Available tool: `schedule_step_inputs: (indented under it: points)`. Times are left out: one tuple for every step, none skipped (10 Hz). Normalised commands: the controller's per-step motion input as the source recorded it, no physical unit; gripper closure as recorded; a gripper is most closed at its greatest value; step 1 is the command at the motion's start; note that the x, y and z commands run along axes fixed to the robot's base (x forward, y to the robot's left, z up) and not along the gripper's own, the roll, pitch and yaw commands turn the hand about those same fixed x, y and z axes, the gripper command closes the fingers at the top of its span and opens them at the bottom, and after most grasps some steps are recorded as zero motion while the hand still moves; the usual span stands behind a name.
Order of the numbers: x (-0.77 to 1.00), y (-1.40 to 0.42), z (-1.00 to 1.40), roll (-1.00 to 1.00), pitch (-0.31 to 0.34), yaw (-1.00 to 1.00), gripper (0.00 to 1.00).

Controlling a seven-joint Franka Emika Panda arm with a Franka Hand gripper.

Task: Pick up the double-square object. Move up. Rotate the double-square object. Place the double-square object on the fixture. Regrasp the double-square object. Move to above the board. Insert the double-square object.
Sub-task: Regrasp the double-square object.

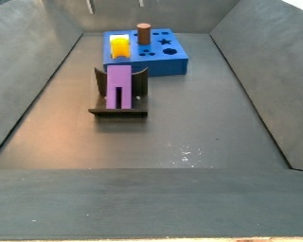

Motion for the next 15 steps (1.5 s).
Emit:
schedule_step_inputs:
  points:
    - [-0.03, -0.02, 0.01, 1.00, -0.020, 0.02, 0.00]
    - [-0.03, -0.02, 0.01, 1.00, -0.019, 0.02, 0.00]
    - [-0.02, -0.02, 0.02, 1.00, -0.016, 0.02, 0.00]
    - [-0.01, -0.02, 0.02, 1.00, -0.011, 0.02, 0.00]
    - [0.01, -0.02, 0.00, 1.00, -0.007, 0.03, 0.00]
    - [0.02, -0.02, -0.01, 1.00, 0.000, 0.03, 0.00]
    - [0.03, -0.03, -0.01, 1.00, 0.010, 0.03, 0.00]
    - [0.05, -0.03, -0.01, 1.00, 0.027, 0.04, 0.00]
    - [0.06, -0.03, -0.01, 1.00, 0.045, 0.04, 0.00]
    - [0.07, -0.04, -0.01, 1.00, 0.060, 0.05, 0.00]
    - [0.09, -0.04, -0.02, 1.00, 0.115, 0.07, 0.00]
    - [0.09, -0.04, -0.02, 0.90, 0.128, 0.08, 0.00]
    - [0.10, -0.04, -0.02, 0.65, 0.132, 0.10, 0.00]
    - [0.10, -0.05, -0.02, 0.46, 0.126, 0.12, 0.00]
    - [0.09, -0.03, -0.01, 0.27, 0.108, 0.14, 0.00]
